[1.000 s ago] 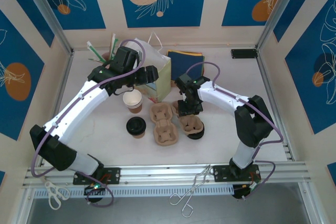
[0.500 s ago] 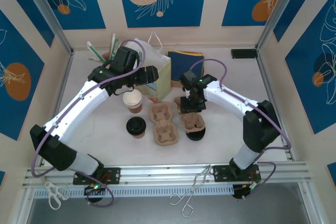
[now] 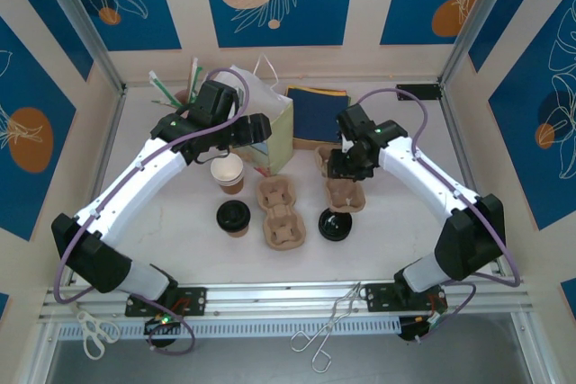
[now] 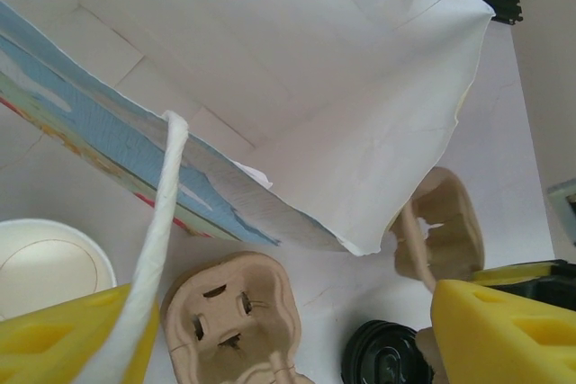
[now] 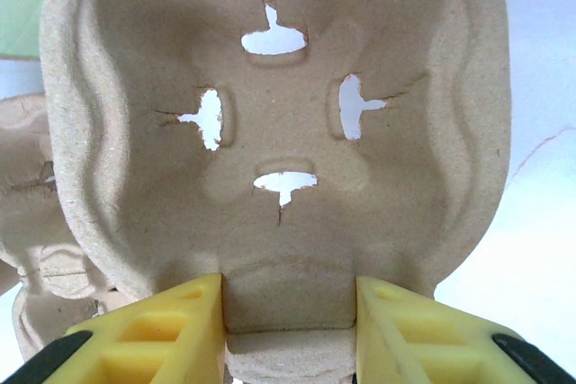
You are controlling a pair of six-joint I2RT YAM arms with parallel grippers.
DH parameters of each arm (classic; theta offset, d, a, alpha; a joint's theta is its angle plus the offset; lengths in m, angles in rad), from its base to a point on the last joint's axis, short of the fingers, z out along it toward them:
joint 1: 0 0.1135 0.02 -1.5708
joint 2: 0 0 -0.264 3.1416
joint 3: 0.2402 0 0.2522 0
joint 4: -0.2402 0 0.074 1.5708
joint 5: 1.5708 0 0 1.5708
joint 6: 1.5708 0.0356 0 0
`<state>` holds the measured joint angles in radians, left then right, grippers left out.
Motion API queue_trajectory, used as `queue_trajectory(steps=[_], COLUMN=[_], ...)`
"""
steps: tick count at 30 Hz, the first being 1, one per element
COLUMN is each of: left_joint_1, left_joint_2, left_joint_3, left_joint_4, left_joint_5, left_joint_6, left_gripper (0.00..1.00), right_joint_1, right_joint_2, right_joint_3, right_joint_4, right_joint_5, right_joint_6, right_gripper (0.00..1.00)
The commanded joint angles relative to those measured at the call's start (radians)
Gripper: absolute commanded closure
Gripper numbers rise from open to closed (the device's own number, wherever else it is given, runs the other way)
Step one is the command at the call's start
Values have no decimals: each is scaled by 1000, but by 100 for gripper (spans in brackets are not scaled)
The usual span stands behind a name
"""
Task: Pack the takeout coffee
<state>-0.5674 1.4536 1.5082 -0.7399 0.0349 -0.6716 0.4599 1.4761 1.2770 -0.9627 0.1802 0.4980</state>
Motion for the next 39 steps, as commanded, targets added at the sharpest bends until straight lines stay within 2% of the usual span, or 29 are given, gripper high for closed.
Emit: queue_trajectory(steps=[1,14,24,29,36,39], left_joint_1=[10,21,23,23,21,16], left_joint_2=[-29,28,112,207,271,250], left_joint_3=[-10,36,171,271,310,286], left_joint_4=[7,0,-42,-104,-164,-138], left_joint_5=[20,12,-98,-163,-161,-153], left_joint_6=[21,23,13,14,6,0], left_gripper=[21,25,29,30,44,60], right_joint_1=[-21,-59,-58,-51,-47,-46], right_joint_2=[-45,-91,-126,-151,-198,-206], right_joint_3=[-9,-36,-58,-66,-73,-72], right_joint_4=[-17,27,48,54,56,56], right_joint_5=[12,58,23,12,-2,-5], right_joint_6=[0,-3,5,9,13,11], right_gripper=[64,63,63,63,63,63])
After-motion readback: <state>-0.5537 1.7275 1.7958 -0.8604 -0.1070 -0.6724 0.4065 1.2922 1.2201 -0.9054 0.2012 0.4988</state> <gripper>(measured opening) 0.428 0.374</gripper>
